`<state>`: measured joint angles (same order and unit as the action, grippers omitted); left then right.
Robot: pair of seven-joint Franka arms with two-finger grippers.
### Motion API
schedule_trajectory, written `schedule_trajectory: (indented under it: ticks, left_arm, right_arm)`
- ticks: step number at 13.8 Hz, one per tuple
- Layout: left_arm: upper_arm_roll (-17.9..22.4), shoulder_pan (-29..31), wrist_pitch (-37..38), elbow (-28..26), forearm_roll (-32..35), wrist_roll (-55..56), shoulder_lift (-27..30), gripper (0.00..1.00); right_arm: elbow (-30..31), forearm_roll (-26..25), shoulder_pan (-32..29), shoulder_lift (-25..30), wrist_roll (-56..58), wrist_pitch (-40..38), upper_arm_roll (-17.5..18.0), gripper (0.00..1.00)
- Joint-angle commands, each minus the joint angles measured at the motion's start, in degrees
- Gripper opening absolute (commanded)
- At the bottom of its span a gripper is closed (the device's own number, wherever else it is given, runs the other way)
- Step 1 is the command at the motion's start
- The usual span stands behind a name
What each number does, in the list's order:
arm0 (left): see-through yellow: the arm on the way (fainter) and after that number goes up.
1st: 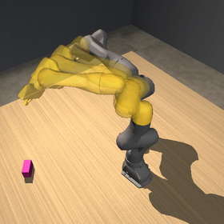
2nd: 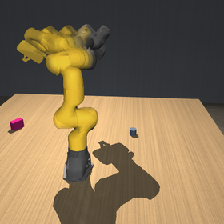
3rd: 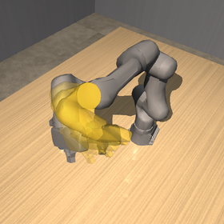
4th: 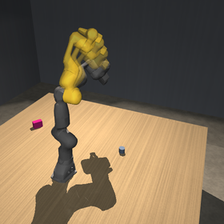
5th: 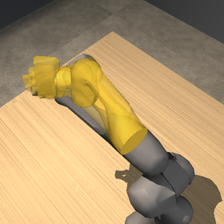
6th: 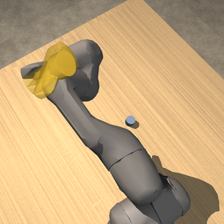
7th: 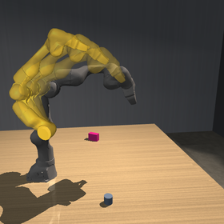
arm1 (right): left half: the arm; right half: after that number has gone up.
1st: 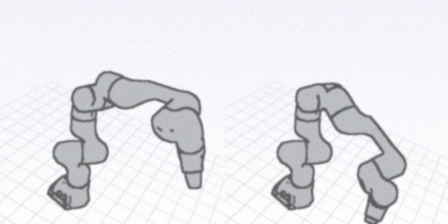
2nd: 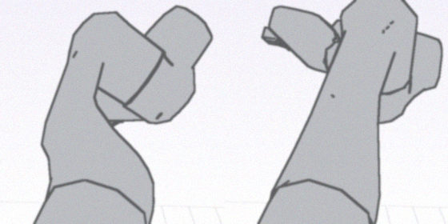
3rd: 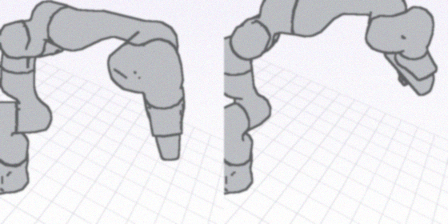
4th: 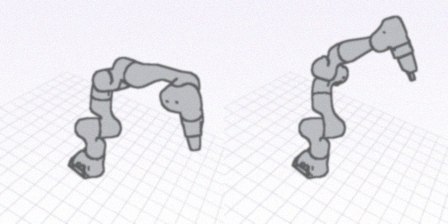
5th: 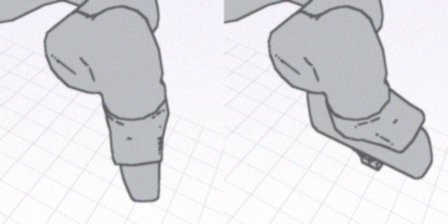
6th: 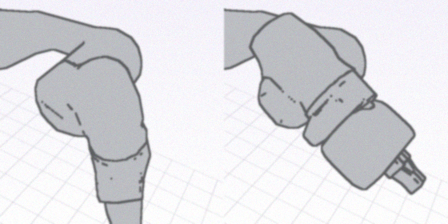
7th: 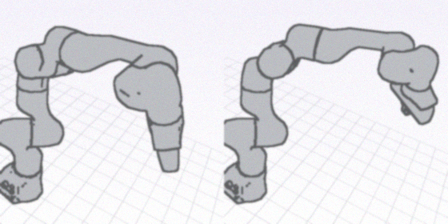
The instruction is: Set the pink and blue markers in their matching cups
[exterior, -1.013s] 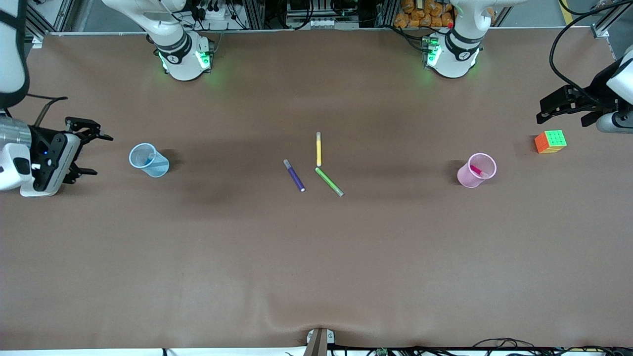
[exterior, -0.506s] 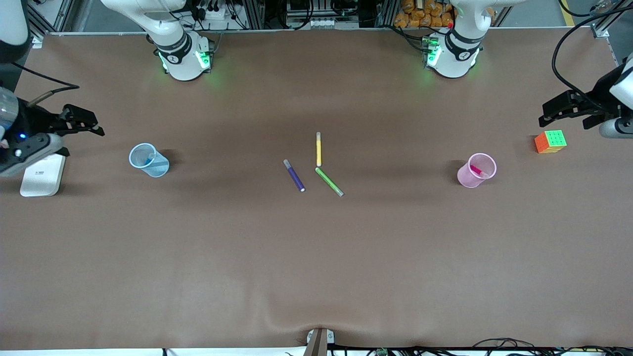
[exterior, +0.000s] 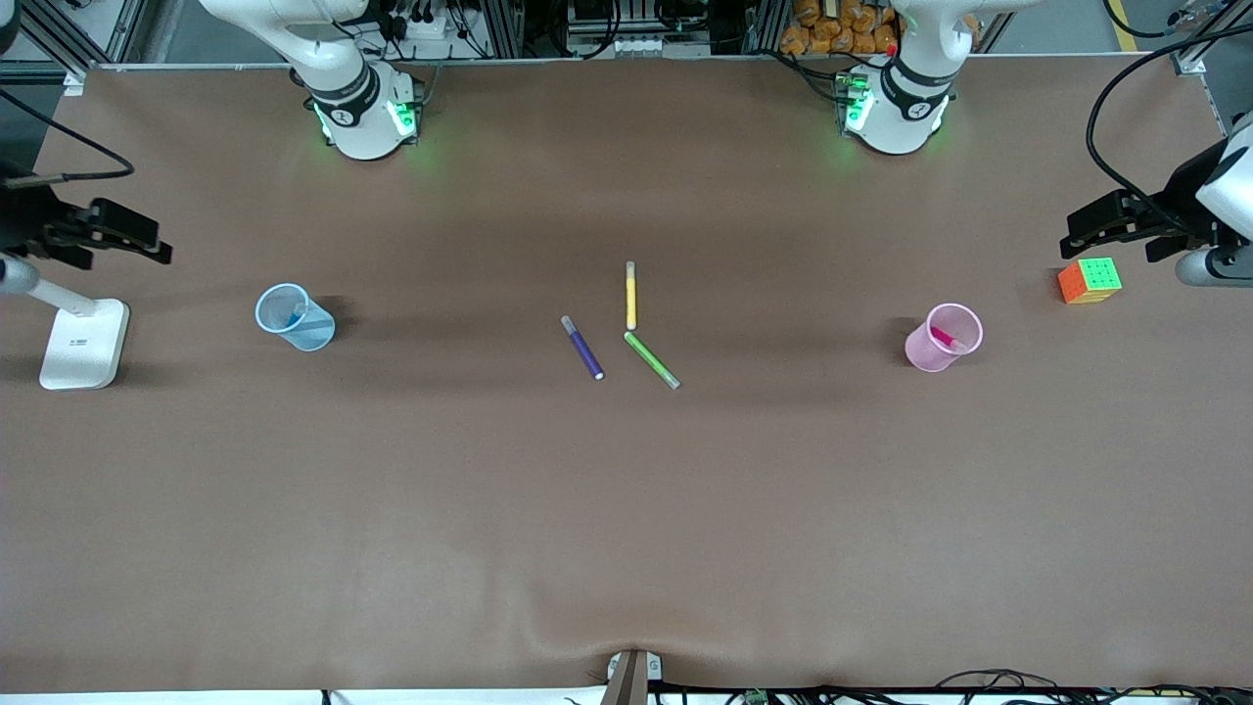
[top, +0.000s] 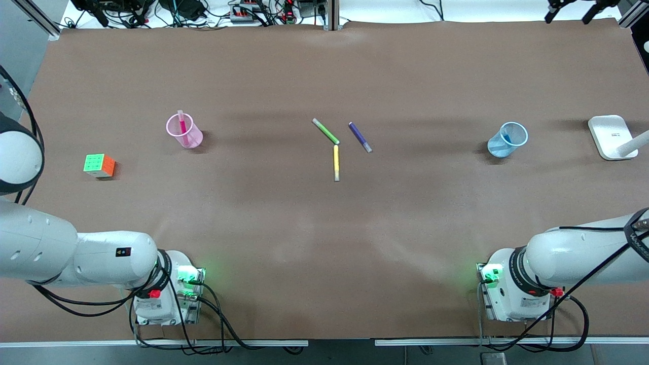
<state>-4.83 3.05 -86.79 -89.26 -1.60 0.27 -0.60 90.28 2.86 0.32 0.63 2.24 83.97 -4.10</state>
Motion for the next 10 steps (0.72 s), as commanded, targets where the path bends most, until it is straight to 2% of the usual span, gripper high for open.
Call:
schedule_trajectory:
  ticks: [1,10]
  left_arm:
    - [-0.35,-0.06,-0.14,-0.04,0.81,1.14,0.16,1.00]
    - [-0.53,-0.06,-1.10,-0.21,0.90,0.70,0.16,1.00]
  right_arm:
    - [3.76,-2.07,1.17,4.20,-5.48,-0.82,-0.30,1.00]
    - [2.62,-2.16,1.43,3.94,-7.34,-2.50,-0.38,1.00]
